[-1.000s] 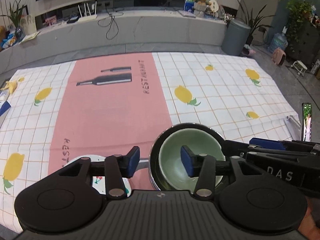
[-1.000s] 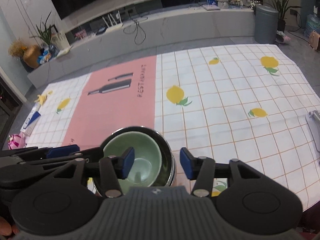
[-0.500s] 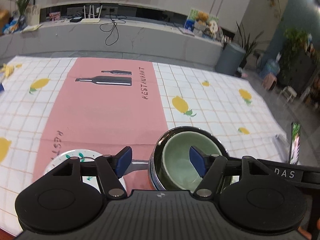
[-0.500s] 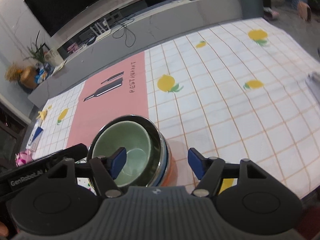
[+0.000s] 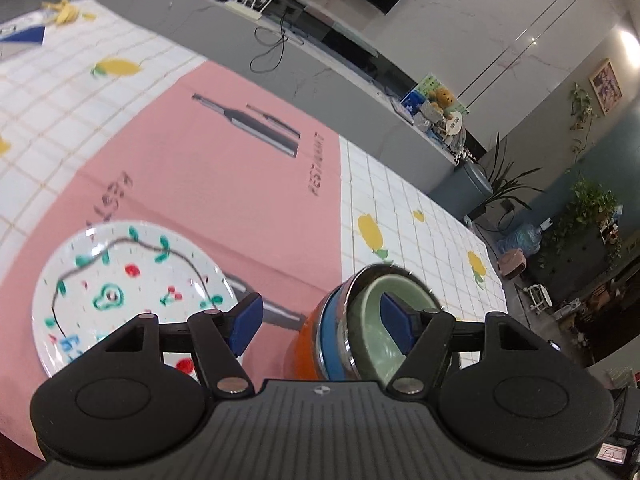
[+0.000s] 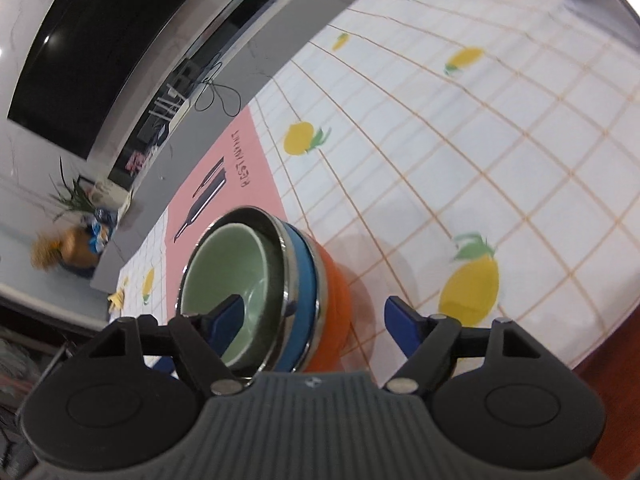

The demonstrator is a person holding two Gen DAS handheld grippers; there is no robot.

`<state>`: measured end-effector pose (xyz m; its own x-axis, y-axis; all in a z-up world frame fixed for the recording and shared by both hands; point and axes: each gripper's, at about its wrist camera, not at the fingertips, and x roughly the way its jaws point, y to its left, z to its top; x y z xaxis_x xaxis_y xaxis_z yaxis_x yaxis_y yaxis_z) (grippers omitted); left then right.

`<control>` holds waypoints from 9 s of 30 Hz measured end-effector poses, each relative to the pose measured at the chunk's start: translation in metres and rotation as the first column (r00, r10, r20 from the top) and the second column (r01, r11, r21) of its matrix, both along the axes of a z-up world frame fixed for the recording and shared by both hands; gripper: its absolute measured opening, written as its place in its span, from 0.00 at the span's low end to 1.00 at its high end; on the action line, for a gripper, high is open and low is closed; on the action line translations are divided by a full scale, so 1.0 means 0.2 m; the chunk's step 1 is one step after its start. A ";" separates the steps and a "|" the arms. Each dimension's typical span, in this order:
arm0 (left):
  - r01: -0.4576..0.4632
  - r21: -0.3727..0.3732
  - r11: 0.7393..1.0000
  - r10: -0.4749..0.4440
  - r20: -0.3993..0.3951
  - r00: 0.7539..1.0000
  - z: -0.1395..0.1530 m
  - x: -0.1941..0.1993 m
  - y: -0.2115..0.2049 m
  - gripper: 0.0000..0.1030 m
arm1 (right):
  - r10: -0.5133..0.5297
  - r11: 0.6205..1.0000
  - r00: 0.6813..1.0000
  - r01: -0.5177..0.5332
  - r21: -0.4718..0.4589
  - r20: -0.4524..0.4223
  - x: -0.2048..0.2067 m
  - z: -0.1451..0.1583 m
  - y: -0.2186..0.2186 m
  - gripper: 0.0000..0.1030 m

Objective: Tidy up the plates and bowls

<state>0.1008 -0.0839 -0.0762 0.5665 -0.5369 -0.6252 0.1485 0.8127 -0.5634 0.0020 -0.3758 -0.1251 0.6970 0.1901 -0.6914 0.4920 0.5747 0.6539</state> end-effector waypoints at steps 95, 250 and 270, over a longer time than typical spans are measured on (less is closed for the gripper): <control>0.036 -0.085 0.996 -0.050 -0.160 0.986 -0.01 -0.01 0.07 0.58 | 0.063 0.990 0.997 -0.067 0.122 0.033 0.00 0.06 0.15 0.52; -0.069 0.607 0.791 -0.062 0.193 0.979 0.14 -0.56 0.38 0.80 | 0.376 0.707 0.926 -0.259 -0.658 0.039 -0.39 0.31 0.84 0.96; -0.060 0.604 0.795 -0.067 0.186 0.980 0.14 -0.55 0.38 0.80 | 0.387 0.707 0.922 -0.275 -0.651 0.030 -0.37 0.29 0.86 0.96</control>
